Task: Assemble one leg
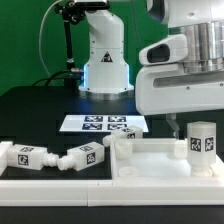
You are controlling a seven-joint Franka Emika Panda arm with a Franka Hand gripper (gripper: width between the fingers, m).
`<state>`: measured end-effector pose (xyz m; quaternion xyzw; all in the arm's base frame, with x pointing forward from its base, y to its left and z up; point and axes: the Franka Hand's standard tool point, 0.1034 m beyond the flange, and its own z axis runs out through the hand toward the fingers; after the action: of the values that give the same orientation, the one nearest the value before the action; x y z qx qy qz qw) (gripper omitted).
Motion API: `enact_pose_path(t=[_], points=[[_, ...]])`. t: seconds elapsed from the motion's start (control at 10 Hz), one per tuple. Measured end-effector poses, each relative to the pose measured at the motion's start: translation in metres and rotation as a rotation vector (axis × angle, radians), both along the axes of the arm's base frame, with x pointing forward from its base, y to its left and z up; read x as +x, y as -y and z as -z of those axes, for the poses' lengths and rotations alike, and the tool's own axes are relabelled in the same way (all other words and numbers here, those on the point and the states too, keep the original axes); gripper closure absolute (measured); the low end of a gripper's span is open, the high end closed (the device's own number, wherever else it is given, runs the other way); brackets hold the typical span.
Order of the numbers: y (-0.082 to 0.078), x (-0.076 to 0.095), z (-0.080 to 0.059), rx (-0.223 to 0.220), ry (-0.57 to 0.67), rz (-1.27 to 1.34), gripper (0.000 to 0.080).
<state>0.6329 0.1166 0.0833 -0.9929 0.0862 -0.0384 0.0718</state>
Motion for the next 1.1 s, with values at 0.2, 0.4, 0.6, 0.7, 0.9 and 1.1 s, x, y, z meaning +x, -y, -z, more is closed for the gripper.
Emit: enact_pose_path(t=[0.2,0.4,0.6,0.7,0.9,1.1], points=[[-0.0004,0.0002,-0.0012,-0.039,0.033,-0.246,0.0152],[0.0001,0.0003,0.0001,-0.062,0.057,-0.428,0.0150],[-0.0021,0.0008,0.0017,-0.094,0.077,-0.544,0.0150],[-0.0018,0.0008,0.0018,-0.094,0.077,-0.539,0.0278],[-0.0023,0.0007,0.0018,-0.084,0.066,-0.447,0.0411],[0.0014,0.0013,0.0020,-0.073,0.049,-0.299,0.0503]])
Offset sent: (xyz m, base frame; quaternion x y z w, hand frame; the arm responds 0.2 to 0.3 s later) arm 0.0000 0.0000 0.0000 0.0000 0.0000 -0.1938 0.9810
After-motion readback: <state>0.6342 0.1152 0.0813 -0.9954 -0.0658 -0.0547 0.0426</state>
